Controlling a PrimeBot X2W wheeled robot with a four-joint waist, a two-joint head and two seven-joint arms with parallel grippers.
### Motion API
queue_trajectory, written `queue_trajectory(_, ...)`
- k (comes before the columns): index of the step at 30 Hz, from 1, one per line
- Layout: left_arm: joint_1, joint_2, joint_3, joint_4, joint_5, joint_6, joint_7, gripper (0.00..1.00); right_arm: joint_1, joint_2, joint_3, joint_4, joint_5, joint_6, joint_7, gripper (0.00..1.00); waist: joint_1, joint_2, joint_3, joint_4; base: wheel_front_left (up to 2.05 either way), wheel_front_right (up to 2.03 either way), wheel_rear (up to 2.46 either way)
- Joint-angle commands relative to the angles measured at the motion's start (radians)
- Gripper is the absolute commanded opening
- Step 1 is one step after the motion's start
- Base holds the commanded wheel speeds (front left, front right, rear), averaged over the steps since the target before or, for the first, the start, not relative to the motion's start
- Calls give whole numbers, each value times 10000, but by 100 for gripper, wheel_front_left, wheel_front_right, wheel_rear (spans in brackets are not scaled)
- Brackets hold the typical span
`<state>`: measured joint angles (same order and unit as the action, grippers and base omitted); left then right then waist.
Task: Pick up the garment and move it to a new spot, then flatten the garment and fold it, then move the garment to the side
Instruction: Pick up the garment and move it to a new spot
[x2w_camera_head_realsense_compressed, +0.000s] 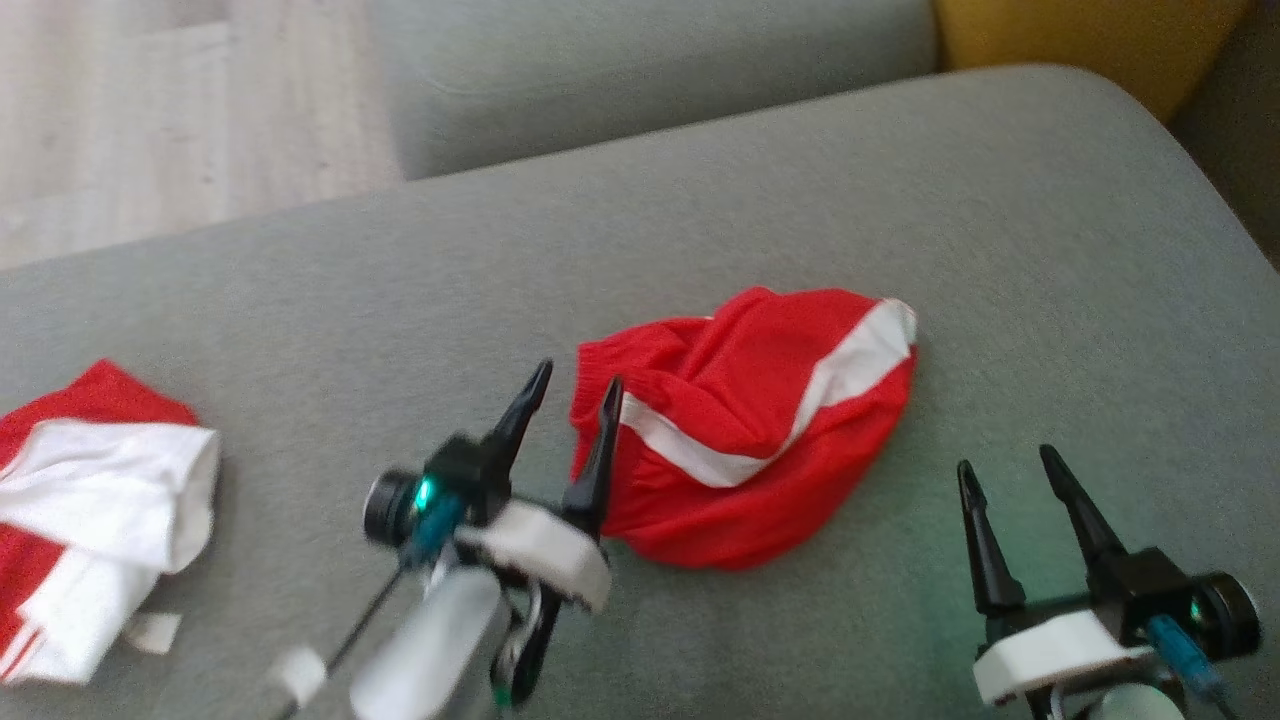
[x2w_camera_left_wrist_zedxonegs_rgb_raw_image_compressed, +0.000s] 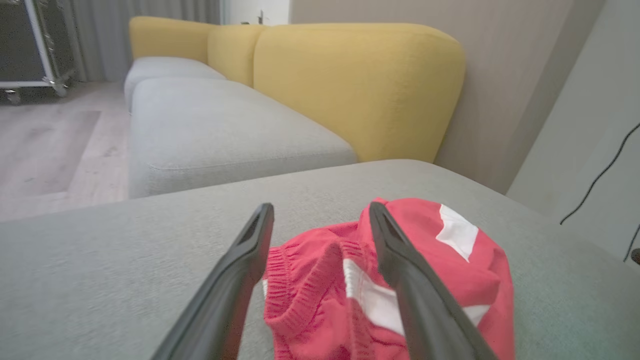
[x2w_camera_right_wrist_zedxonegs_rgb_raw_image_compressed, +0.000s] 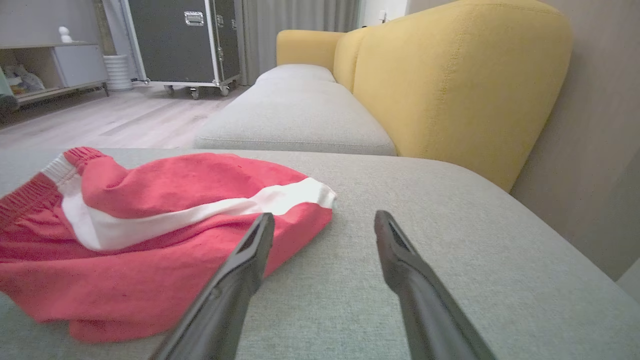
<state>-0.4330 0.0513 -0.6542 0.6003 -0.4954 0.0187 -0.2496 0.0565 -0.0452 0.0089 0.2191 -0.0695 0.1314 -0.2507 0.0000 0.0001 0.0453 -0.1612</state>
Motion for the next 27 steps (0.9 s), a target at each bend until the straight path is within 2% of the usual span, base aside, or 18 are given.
queue_trajectory(1,501,29,629,-710,349,148,-119,100,34,-52,121,-318,120,-7,-111,100,0,-1,-513,664,0,0,0)
queue_trajectory(4,1114,19,977,-1266,710,208,-119,100,174,-52,41,-313,237,-7,-111,100,0,-1,-732,997,0,0,0)
queue_trajectory(15,4553,-5,3588,-4496,2317,886,-121,100,983,-51,-77,-446,602,-7,-111,100,0,-1,-1659,1962,0,0,0)
queue_trajectory(21,5983,-8,4243,-5411,2976,742,-121,100,1517,-51,19,-503,923,-7,-111,100,0,-1,-2011,2130,0,0,0)
queue_trajectory(27,6506,-9,4604,-5599,3333,561,-121,100,1728,-51,206,-577,997,-7,-111,100,0,-1,-2136,2194,0,0,0)
